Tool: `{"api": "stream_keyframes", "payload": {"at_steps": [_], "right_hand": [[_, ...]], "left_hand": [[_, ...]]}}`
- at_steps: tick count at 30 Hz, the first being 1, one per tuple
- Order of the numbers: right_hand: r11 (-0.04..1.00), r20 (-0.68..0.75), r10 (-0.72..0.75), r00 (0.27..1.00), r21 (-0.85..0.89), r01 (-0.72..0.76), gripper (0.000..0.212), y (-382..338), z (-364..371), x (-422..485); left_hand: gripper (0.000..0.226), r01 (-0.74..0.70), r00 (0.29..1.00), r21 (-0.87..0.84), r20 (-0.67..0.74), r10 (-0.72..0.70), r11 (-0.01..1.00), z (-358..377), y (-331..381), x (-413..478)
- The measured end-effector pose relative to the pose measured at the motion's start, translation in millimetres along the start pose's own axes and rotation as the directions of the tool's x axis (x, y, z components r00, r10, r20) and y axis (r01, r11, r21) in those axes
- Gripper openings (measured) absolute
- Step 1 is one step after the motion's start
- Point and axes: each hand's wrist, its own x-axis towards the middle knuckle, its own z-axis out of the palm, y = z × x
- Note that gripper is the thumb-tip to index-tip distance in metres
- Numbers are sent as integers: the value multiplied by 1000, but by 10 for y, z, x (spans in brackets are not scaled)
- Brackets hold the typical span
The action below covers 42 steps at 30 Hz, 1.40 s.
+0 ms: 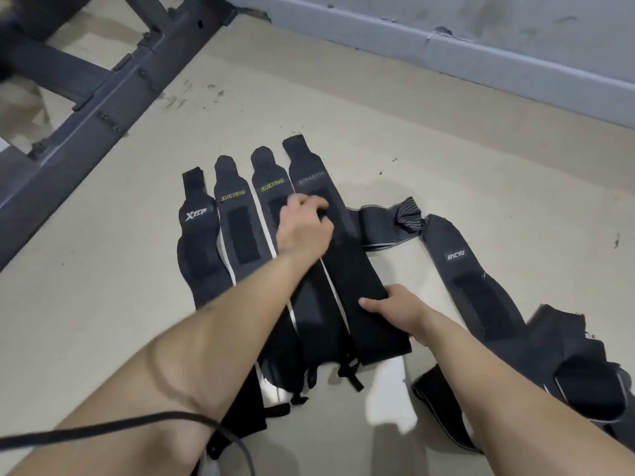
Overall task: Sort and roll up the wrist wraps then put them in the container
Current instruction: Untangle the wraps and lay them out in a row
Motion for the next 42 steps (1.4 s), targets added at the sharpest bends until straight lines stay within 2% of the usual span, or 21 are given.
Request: {"api": "stream_keyframes", "payload": {"at_steps": [2, 4, 7, 9, 11, 12, 14, 16, 17, 18, 20, 22, 23, 26, 29, 31, 34, 37, 39, 40, 42], "right_hand": [[1000, -47, 18, 999, 23, -17, 28, 35, 4, -51], [1000, -88, -7, 996, -23, 5, 28, 120, 24, -100], [988, -98, -27, 995, -155, 12, 28, 252, 69, -168], [924, -115, -18, 993, -381, -27, 25, 244, 40, -194], [767, -188, -41, 981, -636, -90, 23, 137, -17, -206], [701, -252, -109, 962, -706, -105, 24, 64, -53, -191], [669, -357, -324, 876, -742, -55, 35, -112, -130, -128], [609, -356, -546, 758, -791, 67, 56, -296, -205, -8], [547, -307, -612, 729, -830, 110, 70, -384, -243, 75], [486, -246, -632, 735, -865, 128, 82, -470, -279, 162], [379, -145, -566, 811, -920, 100, 90, -569, -342, 363], [286, -106, -466, 878, -958, 36, 76, -554, -408, 540], [265, -125, -443, 888, -964, -4, 65, -530, -437, 586], [254, -221, -474, 852, -961, -108, 50, -413, -491, 562], [293, -335, -488, 806, -933, -211, 40, -251, -622, 410], [406, -423, -474, 772, -883, -235, 36, -70, -834, 291], [530, -421, -469, 776, -837, -133, 36, 113, -1067, 35], [697, -452, -538, 711, -713, 75, 37, 179, -1047, -312], [810, -492, -527, 693, -537, 235, 36, 164, -1008, -561], [851, -505, -503, 702, -431, 300, 34, 139, -998, -680], [894, -484, -445, 754, -195, 403, 28, 62, -994, -928]], "left_hand": [[47, -125, 980, 149, 172, 99, 981, 251, -28, -337], [65, -182, 937, 283, 339, 79, 942, 437, -75, -484], [78, -235, 907, 382, 417, 60, 894, 535, -137, -560], [85, -242, 904, 391, 424, 60, 888, 563, -174, -584], [93, -250, 898, 395, 436, 59, 884, 583, -205, -606], [96, -254, 899, 393, 432, 66, 884, 592, -219, -608], [97, -250, 905, 375, 418, 78, 893, 608, -241, -612], [97, -243, 910, 359, 407, 83, 901, 625, -252, -608], [98, -239, 911, 354, 404, 82, 904, 633, -251, -608], [98, -235, 913, 354, 401, 79, 905, 640, -249, -609], [99, -227, 916, 355, 395, 75, 907, 660, -245, -607], [99, -225, 918, 355, 390, 75, 907, 674, -245, -605], [99, -225, 918, 354, 388, 76, 908, 678, -250, -602], [98, -222, 912, 349, 405, 67, 910, 676, -251, -592], [99, -217, 905, 366, 423, 46, 905, 661, -222, -579], [99, -212, 903, 385, 428, 30, 898, 655, -203, -580], [97, -183, 902, 396, 432, -7, 900, 641, -171, -594], [94, -178, 913, 409, 409, -5, 895, 629, -71, -664], [94, -215, 910, 282, 405, 88, 935, 579, 84, -771], [97, -220, 890, 137, 433, 142, 966, 541, 190, -842], [107, -132, 819, -188, 533, 214, 973, 437, 479, -1027]]}}
